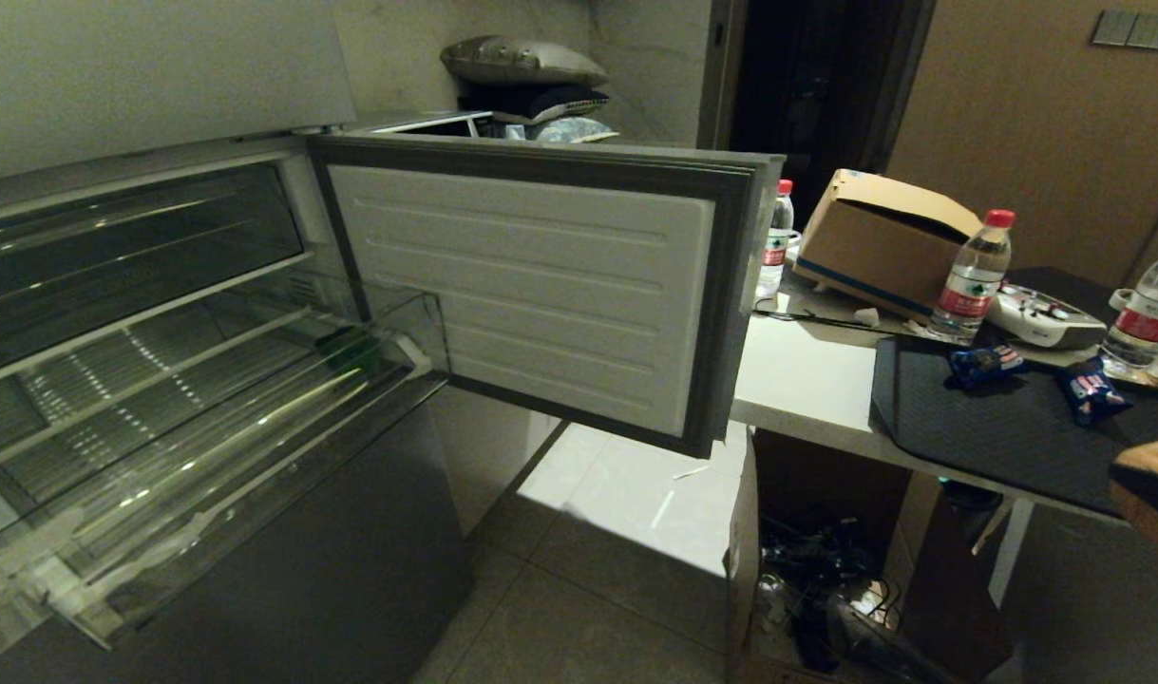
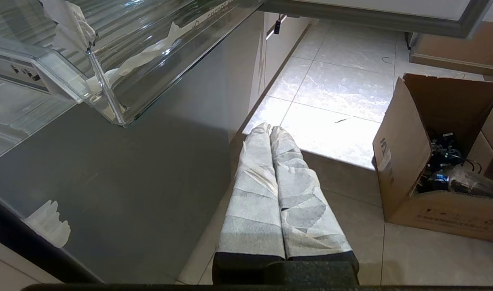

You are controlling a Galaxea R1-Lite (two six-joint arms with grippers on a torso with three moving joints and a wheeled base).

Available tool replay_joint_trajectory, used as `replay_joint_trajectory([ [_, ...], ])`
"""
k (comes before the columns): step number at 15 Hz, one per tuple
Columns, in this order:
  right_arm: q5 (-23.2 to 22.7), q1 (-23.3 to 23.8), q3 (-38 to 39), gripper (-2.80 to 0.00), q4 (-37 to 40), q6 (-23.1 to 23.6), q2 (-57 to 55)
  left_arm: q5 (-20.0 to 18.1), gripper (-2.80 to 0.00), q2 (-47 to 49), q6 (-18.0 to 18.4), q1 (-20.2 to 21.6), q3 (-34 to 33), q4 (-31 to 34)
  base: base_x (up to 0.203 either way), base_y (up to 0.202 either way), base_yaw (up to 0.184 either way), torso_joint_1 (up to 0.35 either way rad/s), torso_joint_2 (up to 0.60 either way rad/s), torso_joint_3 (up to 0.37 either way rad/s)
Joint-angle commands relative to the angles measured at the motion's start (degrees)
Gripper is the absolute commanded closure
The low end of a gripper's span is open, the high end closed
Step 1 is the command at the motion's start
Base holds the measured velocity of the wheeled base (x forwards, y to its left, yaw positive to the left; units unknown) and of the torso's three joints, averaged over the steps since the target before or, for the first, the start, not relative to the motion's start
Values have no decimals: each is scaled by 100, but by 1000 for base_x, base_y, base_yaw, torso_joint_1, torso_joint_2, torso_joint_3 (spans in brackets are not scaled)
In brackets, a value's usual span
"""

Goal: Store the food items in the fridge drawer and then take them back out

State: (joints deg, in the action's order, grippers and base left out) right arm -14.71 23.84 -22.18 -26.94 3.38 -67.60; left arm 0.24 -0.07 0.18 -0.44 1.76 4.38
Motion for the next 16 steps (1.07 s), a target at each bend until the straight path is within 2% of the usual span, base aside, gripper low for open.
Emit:
replay_joint_trajectory([
  [1,158,-303,997,0,5,34,1600,2,0,7,-1,0,0,2,0,0,0,0,0,0],
  [3,474,-897,1400,0,24,48,2198,2,0,7,-1,0,0,2,0,0,0,0,0,0],
  [6,948,-1326,2080,0,1,38,2726,2,0,7,-1,0,0,2,0,0,0,0,0,0],
  [8,1152,-1398,2314,0,-37,13,2822,2,0,7,-1,0,0,2,0,0,0,0,0,0],
  [14,1146,-1417,2394,0,-92,-15,2919,2,0,7,-1,0,0,2,0,0,0,0,0,0],
  [16,1146,-1417,2394,0,-87,-12,2932,2,0,7,-1,0,0,2,1,-3,84,3,5,2],
])
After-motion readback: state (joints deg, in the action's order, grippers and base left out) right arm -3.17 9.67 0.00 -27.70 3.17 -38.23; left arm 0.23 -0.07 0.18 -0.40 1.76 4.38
